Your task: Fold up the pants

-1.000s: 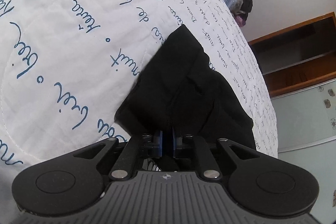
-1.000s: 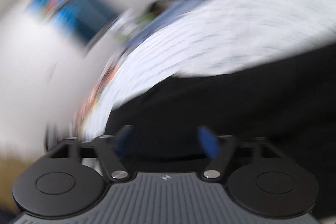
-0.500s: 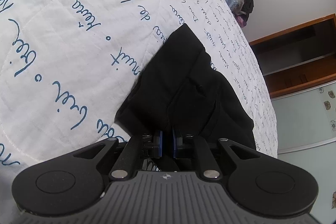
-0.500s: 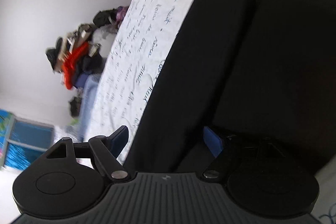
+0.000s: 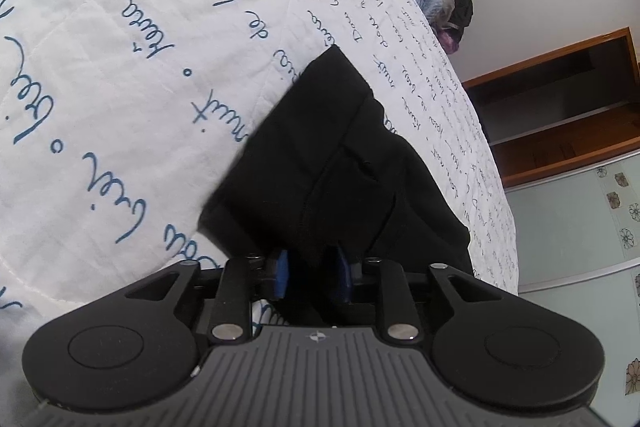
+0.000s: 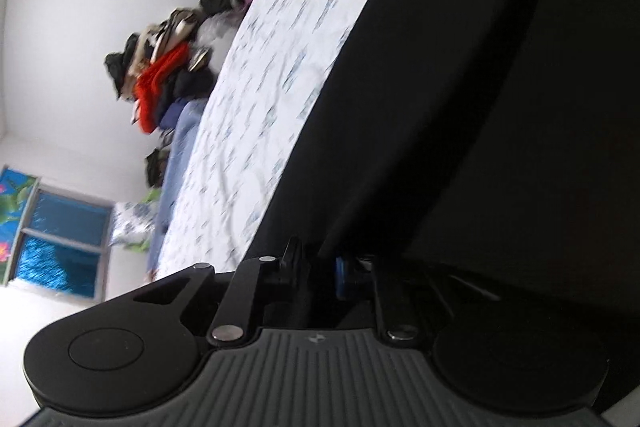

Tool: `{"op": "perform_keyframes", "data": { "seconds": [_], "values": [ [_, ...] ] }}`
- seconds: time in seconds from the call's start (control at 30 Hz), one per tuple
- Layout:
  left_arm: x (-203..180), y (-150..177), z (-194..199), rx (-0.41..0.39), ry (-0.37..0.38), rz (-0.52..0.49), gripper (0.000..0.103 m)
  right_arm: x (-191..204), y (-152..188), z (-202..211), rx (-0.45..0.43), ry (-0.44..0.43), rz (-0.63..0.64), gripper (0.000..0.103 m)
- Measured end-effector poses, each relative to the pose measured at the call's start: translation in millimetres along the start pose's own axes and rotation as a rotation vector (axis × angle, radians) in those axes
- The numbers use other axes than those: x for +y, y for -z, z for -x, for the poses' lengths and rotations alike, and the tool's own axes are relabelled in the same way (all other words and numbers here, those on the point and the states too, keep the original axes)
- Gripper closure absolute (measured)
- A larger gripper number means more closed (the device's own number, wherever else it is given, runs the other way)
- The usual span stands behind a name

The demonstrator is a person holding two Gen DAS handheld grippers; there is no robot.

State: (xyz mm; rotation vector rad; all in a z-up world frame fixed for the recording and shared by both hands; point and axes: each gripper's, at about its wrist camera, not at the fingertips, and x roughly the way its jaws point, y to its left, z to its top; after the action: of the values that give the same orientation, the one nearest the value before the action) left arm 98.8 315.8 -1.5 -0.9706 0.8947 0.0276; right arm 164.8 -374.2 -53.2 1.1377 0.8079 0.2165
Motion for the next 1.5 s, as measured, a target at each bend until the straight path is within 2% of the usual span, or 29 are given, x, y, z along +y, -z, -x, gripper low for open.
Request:
{"op": "perform_keyframes", "data": {
  "seconds": [0.03, 0.07, 0.1, 0.17, 0.3, 0.47, 0.53, 0.63, 0.73, 0.83, 0.93, 0.97, 1.0, 1.07, 1.13, 1.2, 1.23, 1.37, 1.43, 1.5],
  "values": [
    [-1, 0, 0, -0.005, -0.005, -0.002, 0.071, 1, 1, -2, -0.001, -0.008, 0.008, 0.095],
    [-2, 0, -1, -0.010, -0.012, -0.006, 0.076, 5, 4, -3, -0.010, -0.017, 0.039, 0.100],
    [-3, 0, -1, -0.009, -0.022, -0.014, 0.091, 11, 8, -2, -0.027, -0.029, 0.093, 0.100],
    [-6, 0, 0, -0.023, -0.034, -0.034, 0.099, 18, 10, -2, -0.047, -0.022, 0.129, 0.100],
    [-14, -1, 6, -0.018, -0.033, -0.054, 0.100, 28, 9, 8, -0.076, -0.029, 0.153, 0.101],
    [-17, -11, 32, 0.039, 0.087, -0.044, 0.099, 45, 16, 46, -0.078, -0.116, 0.171, 0.101],
    [-11, -12, 34, 0.057, 0.058, -0.072, 0.099, 35, 25, 62, -0.066, -0.122, 0.163, 0.101],
    [11, -13, 11, 0.117, 0.012, -0.017, 0.098, 5, 42, 57, -0.019, -0.060, 0.092, 0.100],
    [19, -13, -3, 0.131, 0.028, 0.027, 0.097, -18, 54, 45, 0.004, 0.009, 0.055, 0.100],
    [9, -17, 9, 0.120, 0.041, -0.012, 0.099, -7, 51, 57, -0.012, -0.033, 0.063, 0.100],
    [7, -18, 13, 0.114, 0.015, -0.033, 0.090, 10, 48, 71, -0.022, -0.054, 0.121, 0.100],
    [10, -16, 8, 0.115, -0.009, -0.039, 0.085, 8, 49, 71, -0.015, -0.042, 0.125, 0.100],
    [12, -13, 1, 0.115, -0.018, -0.043, 0.086, 3, 49, 67, -0.001, -0.018, 0.119, 0.100],
    [15, -9, -2, 0.101, 0.001, -0.014, 0.084, -17, 52, 54, 0.042, 0.044, 0.076, 0.100],
    [10, -8, 6, 0.100, 0.032, -0.026, 0.082, -34, 55, 53, 0.018, -0.029, 0.006, 0.100],
    [-1, -5, 18, 0.113, 0.038, -0.099, 0.065, -41, 54, 61, 0.005, -0.084, -0.063, 0.097],
    [-8, -2, 25, 0.116, 0.041, -0.148, 0.062, -45, 52, 65, -0.005, -0.105, -0.092, 0.097],
    [-43, 14, 52, 0.117, 0.094, -0.323, 0.062, -72, 41, 91, -0.118, -0.221, -0.217, 0.093],
    [-64, 27, 56, 0.083, 0.114, -0.373, 0.062, -83, 36, 97, -0.174, -0.244, -0.259, 0.093],
    [-84, 43, 51, 0.065, 0.161, -0.396, 0.060, -94, 27, 95, -0.192, -0.247, -0.313, 0.093]
  ]
}}
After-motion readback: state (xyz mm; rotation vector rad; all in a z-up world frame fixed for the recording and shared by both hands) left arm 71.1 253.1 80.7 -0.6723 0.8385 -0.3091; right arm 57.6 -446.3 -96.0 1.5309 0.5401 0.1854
